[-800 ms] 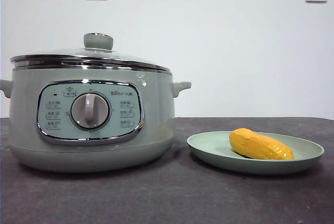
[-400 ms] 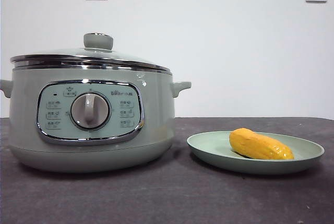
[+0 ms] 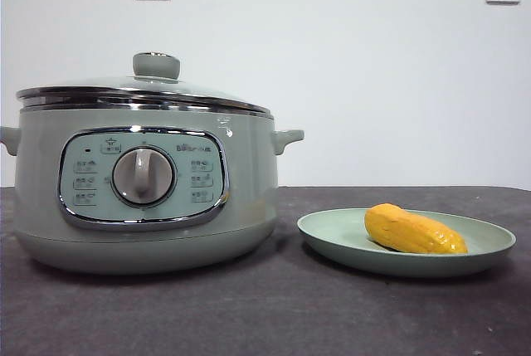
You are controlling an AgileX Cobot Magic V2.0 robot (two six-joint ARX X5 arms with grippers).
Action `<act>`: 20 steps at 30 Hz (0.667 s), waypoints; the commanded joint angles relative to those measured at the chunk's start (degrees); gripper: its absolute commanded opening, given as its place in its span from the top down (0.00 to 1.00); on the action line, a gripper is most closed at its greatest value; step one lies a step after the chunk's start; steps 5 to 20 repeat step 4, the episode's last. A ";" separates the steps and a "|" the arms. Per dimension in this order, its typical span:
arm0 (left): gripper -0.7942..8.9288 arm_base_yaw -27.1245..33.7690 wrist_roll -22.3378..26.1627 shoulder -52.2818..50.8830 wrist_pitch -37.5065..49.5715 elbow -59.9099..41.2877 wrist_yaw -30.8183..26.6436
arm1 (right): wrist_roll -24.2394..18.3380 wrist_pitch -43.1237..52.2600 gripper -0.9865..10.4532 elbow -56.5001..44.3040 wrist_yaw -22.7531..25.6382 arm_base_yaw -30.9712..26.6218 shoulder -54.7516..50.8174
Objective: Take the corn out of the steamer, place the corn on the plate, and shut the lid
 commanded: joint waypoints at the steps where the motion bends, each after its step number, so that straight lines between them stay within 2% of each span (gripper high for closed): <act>1: 0.92 0.17 -0.20 -0.15 0.24 -0.83 0.22 | 0.68 -0.33 0.91 -0.70 0.20 0.09 -0.15; 20: 0.92 0.17 -0.20 -0.15 0.24 -0.83 0.22 | 0.68 -0.33 0.91 -0.70 0.20 0.09 -0.15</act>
